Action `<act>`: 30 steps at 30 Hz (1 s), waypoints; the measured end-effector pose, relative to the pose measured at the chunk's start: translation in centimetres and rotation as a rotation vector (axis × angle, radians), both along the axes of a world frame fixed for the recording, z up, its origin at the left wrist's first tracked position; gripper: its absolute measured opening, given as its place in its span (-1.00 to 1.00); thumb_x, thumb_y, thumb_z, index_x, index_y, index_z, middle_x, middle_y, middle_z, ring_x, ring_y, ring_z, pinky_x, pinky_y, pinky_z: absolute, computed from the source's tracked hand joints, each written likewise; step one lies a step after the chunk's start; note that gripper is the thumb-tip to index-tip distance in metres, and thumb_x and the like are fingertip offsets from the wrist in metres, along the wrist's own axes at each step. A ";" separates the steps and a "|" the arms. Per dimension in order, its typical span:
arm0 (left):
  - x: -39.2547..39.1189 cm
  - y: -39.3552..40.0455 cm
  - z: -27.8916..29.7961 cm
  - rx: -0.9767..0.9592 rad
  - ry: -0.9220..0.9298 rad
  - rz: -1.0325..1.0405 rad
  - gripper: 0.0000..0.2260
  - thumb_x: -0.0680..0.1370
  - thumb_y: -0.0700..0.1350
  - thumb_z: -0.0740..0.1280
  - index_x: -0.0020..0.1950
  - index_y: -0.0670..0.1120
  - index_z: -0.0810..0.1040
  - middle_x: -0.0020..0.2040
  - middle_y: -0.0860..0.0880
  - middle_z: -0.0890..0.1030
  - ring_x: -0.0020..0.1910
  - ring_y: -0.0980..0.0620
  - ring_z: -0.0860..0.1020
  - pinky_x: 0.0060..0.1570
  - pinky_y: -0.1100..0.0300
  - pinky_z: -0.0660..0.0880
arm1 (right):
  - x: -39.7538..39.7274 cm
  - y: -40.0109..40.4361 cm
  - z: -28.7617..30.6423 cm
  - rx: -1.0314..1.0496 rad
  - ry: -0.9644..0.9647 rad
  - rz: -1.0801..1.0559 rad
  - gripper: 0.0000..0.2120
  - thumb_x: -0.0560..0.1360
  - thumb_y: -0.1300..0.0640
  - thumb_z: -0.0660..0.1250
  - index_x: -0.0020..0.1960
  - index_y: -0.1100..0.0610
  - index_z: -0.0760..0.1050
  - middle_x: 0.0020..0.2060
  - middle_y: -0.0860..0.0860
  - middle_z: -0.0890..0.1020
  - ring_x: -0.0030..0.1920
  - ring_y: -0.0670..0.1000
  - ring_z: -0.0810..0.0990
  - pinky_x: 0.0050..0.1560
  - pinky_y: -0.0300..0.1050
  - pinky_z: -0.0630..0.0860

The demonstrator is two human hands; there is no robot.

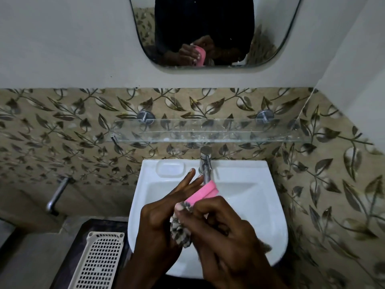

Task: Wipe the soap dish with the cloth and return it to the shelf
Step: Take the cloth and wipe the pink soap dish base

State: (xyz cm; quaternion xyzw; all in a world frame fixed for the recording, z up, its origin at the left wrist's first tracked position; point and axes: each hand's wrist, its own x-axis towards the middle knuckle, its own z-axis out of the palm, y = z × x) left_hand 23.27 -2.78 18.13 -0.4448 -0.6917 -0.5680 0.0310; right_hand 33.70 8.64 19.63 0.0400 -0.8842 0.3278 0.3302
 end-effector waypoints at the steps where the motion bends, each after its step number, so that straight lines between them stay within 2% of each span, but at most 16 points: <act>1: -0.1 0.0 0.0 0.010 -0.012 -0.001 -0.60 0.55 -0.18 0.34 0.38 -0.22 0.59 0.44 -0.10 0.59 0.43 -0.06 0.56 0.31 0.18 0.55 | -0.2 0.6 0.1 -0.025 0.025 -0.006 -0.66 0.68 0.13 0.26 0.42 -0.09 0.53 0.08 -0.20 0.43 -0.27 -0.18 0.49 -0.28 -0.23 0.47; 4: -0.2 -0.2 -0.8 0.071 -0.072 0.032 -0.61 0.54 -0.24 0.31 0.37 -0.25 0.59 0.43 -0.14 0.59 0.38 -0.08 0.60 0.29 0.10 0.57 | -0.5 2.9 0.2 -0.259 0.102 -0.115 -0.68 0.60 0.23 0.35 0.31 0.02 0.62 0.04 -0.09 0.53 -0.21 -0.15 0.61 -0.18 -0.42 0.44; 6: 0.1 -0.4 -1.3 0.112 -0.097 0.024 -0.63 0.57 -0.26 0.31 0.36 -0.30 0.58 0.42 -0.16 0.60 0.38 -0.13 0.60 0.31 0.00 0.56 | -0.3 3.6 0.0 -0.397 0.097 -0.152 -0.69 0.59 0.25 0.31 0.28 0.05 0.64 0.02 -0.04 0.56 -0.15 -0.10 0.67 -0.19 -0.41 0.47; 9: 0.0 -0.2 -1.7 0.109 -0.119 0.020 -0.63 0.57 -0.26 0.31 0.37 -0.30 0.59 0.43 -0.13 0.60 0.39 -0.14 0.60 0.32 -0.10 0.56 | 0.3 2.5 0.1 -0.325 0.120 -0.117 -0.72 0.61 0.24 0.33 0.28 0.10 0.65 0.04 -0.04 0.56 -0.18 -0.08 0.66 -0.18 -0.34 0.50; 12: -0.3 -0.1 -1.6 0.081 -0.127 -0.038 -0.61 0.55 -0.24 0.34 0.38 -0.24 0.59 0.44 -0.09 0.60 0.40 -0.14 0.59 0.32 -0.13 0.57 | 0.8 0.5 -0.1 -0.156 0.102 -0.023 -0.69 0.66 0.20 0.28 0.36 0.04 0.59 0.08 -0.10 0.51 -0.29 -0.06 0.53 -0.27 -0.16 0.47; 14: -0.5 -0.4 -1.6 0.081 -0.094 -0.039 -0.60 0.54 -0.31 0.34 0.39 -0.24 0.58 0.45 -0.08 0.60 0.41 -0.15 0.58 0.34 -0.13 0.55 | 0.7 0.7 -0.2 -0.114 0.100 -0.024 -0.69 0.67 0.16 0.26 0.39 0.02 0.57 0.10 -0.11 0.51 -0.30 -0.06 0.52 -0.27 -0.15 0.48; 16: -0.6 -0.7 -1.6 0.096 -0.099 -0.045 -0.62 0.55 -0.38 0.33 0.37 -0.28 0.58 0.43 -0.09 0.61 0.40 -0.16 0.58 0.34 -0.14 0.55 | 0.3 2.2 -0.2 -0.276 0.128 -0.075 -0.73 0.66 0.13 0.29 0.31 0.00 0.63 0.08 -0.11 0.55 -0.24 -0.08 0.60 -0.22 -0.24 0.53; 17: -0.5 -0.6 -1.3 0.138 -0.120 -0.043 -0.68 0.58 -0.35 0.33 0.34 -0.33 0.60 0.39 -0.05 0.65 0.37 -0.12 0.61 0.33 -0.08 0.56 | 0.0 2.8 -0.3 -0.401 0.108 -0.113 -0.75 0.65 0.13 0.31 0.26 -0.01 0.67 0.05 -0.09 0.57 -0.19 -0.06 0.65 -0.21 -0.22 0.58; 18: -0.6 -0.3 -0.5 0.130 -0.137 -0.066 -0.68 0.64 -0.21 0.35 0.28 -0.42 0.60 0.31 0.05 0.70 0.32 -0.02 0.65 0.30 0.04 0.58 | -0.2 3.3 -0.5 -0.547 0.058 -0.127 -0.77 0.63 0.14 0.34 0.20 -0.02 0.70 0.01 -0.04 0.58 -0.15 -0.03 0.68 -0.19 -0.11 0.64; 20: -0.5 0.6 0.8 0.099 -0.246 -0.116 -0.26 0.64 0.17 0.33 0.18 -0.61 0.52 0.13 0.24 0.75 0.21 0.20 0.68 0.23 0.25 0.58 | -0.5 3.6 -1.3 -0.855 -0.047 -0.041 -0.81 0.59 0.15 0.36 0.11 0.07 0.74 -0.06 0.10 0.61 -0.10 0.15 0.69 -0.10 0.26 0.66; 21: -0.3 0.7 0.3 0.169 -0.275 -0.125 -0.34 0.66 0.12 0.34 0.19 -0.57 0.55 0.17 0.17 0.75 0.24 0.12 0.68 0.23 0.20 0.59 | -0.5 3.6 -1.4 -0.965 -0.070 -0.001 -0.80 0.57 0.14 0.37 0.10 0.12 0.74 -0.06 0.15 0.62 -0.07 0.21 0.69 -0.06 0.35 0.64; 22: 0.0 0.6 -0.7 0.266 -0.283 -0.105 -0.59 0.67 -0.10 0.36 0.23 -0.48 0.59 0.26 0.04 0.73 0.30 -0.01 0.66 0.25 0.16 0.59 | -0.4 3.4 -1.3 -1.005 -0.066 0.013 -0.78 0.55 0.14 0.37 0.12 0.14 0.73 -0.06 0.17 0.62 -0.04 0.20 0.69 -0.02 0.32 0.65; 23: 0.4 0.6 -1.5 0.302 -0.291 -0.067 -0.74 0.62 -0.32 0.36 0.27 -0.42 0.59 0.31 -0.07 0.70 0.33 -0.10 0.64 0.25 0.16 0.59 | -0.2 3.2 -1.0 -0.981 -0.043 0.014 -0.77 0.55 0.14 0.37 0.15 0.11 0.73 -0.05 0.14 0.63 -0.03 0.17 0.70 -0.01 0.22 0.67; 25: 0.6 0.3 -2.5 0.311 -0.384 -0.103 -0.68 0.53 -0.48 0.38 0.29 -0.37 0.60 0.32 -0.15 0.67 0.33 -0.11 0.64 0.22 0.19 0.60 | 0.1 2.6 0.3 -0.807 0.009 0.018 -0.77 0.59 0.14 0.38 0.19 0.01 0.71 -0.03 0.04 0.61 -0.05 0.08 0.71 -0.07 0.01 0.68; 28: 0.4 0.6 -1.8 0.329 -0.384 -0.136 -0.71 0.52 -0.24 0.47 0.24 -0.12 0.72 0.31 -0.04 0.70 0.33 -0.10 0.64 0.26 0.14 0.58 | 0.0 1.3 1.4 -0.492 0.062 0.051 -0.78 0.61 0.12 0.37 0.21 0.02 0.70 0.02 -0.06 0.56 -0.10 -0.04 0.71 -0.11 -0.21 0.61; 30: 0.1 0.6 -1.5 0.353 -0.398 -0.129 -0.69 0.53 -0.22 0.45 0.26 -0.06 0.72 0.32 -0.05 0.69 0.33 -0.11 0.64 0.26 0.16 0.57 | 0.0 1.1 1.3 -0.456 0.067 0.020 -0.78 0.62 0.13 0.36 0.21 0.03 0.70 0.02 -0.08 0.55 -0.12 -0.06 0.71 -0.15 -0.24 0.59</act>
